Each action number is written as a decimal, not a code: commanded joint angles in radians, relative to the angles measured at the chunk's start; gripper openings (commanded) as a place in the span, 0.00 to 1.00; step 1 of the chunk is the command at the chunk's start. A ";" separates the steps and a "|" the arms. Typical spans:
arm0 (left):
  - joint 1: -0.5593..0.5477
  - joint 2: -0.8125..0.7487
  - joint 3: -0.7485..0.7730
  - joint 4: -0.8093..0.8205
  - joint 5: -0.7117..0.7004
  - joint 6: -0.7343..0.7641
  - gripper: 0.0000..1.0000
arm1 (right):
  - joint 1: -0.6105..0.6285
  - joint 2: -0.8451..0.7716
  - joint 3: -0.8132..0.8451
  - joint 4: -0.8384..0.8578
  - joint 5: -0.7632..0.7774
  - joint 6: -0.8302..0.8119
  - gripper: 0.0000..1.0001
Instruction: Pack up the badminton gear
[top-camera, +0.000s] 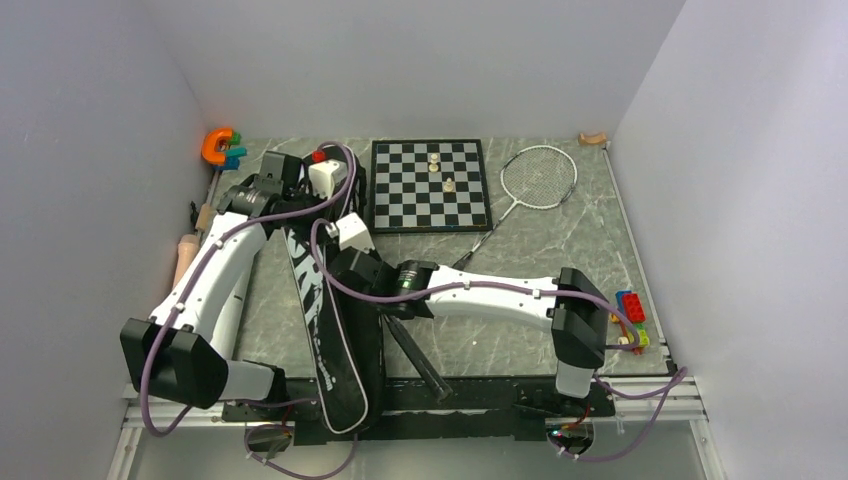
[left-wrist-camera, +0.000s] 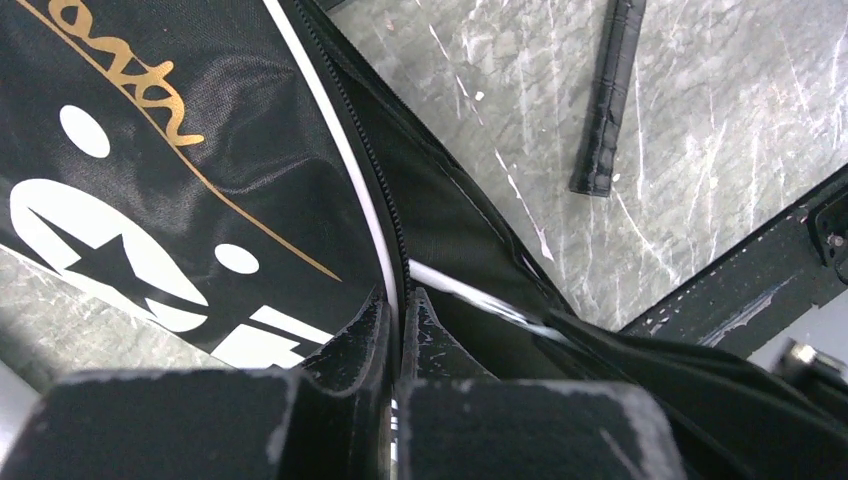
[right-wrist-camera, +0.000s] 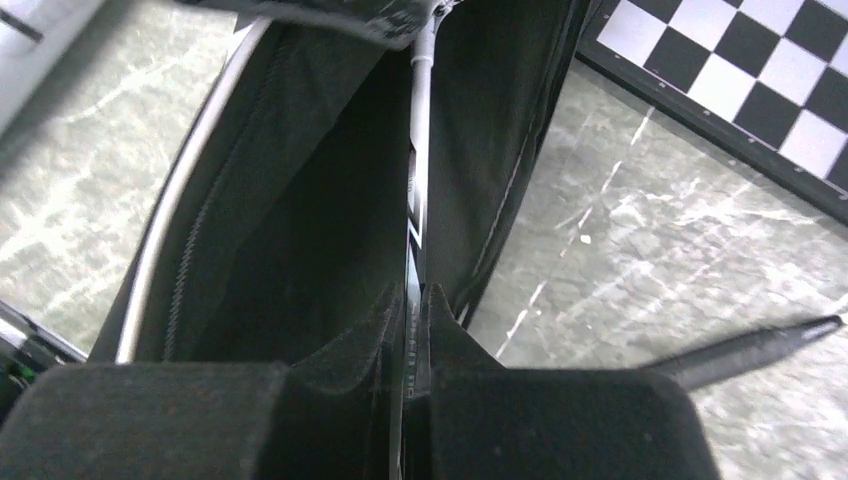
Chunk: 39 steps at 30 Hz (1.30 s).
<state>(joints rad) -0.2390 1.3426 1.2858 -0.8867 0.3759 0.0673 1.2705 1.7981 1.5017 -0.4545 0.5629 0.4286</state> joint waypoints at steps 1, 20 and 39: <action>-0.004 -0.061 0.055 0.000 0.076 0.020 0.00 | -0.058 -0.077 -0.058 0.236 -0.070 0.050 0.00; -0.004 -0.086 0.054 -0.023 0.118 0.023 0.00 | -0.166 -0.102 -0.175 0.448 -0.167 0.310 0.00; -0.003 -0.061 0.059 -0.006 0.105 0.021 0.00 | -0.169 -0.053 -0.122 0.343 -0.245 0.235 0.41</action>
<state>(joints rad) -0.2379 1.2930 1.2907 -0.9257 0.4301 0.0902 1.1069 1.7508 1.3376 -0.1097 0.3519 0.6788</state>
